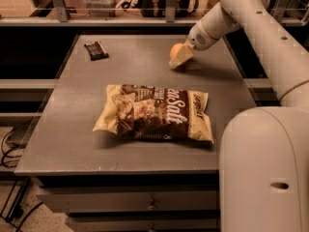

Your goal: Pick orange

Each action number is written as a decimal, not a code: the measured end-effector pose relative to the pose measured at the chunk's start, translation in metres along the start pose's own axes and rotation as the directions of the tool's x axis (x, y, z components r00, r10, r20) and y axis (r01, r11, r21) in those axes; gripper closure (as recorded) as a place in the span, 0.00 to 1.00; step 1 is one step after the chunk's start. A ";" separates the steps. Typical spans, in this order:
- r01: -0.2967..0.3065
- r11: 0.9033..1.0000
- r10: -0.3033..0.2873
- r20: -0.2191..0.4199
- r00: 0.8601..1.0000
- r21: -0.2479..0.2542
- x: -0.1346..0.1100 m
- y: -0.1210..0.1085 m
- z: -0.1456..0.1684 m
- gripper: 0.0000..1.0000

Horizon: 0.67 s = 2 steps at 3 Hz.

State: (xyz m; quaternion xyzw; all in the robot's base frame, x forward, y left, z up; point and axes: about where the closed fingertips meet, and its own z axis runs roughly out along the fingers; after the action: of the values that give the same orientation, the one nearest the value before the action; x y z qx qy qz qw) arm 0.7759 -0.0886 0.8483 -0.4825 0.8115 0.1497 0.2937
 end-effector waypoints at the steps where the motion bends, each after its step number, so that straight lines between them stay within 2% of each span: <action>1: 0.015 1.000 -0.015 -0.014 1.000 0.012 -0.006 0.000 -0.005 0.64; 2: 0.093 0.995 -0.093 0.003 0.996 0.038 -0.033 0.009 -0.031 0.88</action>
Offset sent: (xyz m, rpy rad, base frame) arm -0.0203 0.0178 0.1097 -0.0655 -0.1926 0.1116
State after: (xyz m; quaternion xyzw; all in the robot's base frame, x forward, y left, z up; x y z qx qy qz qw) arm 0.7694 -0.0776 0.8927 -0.5139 0.7900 0.1218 0.3115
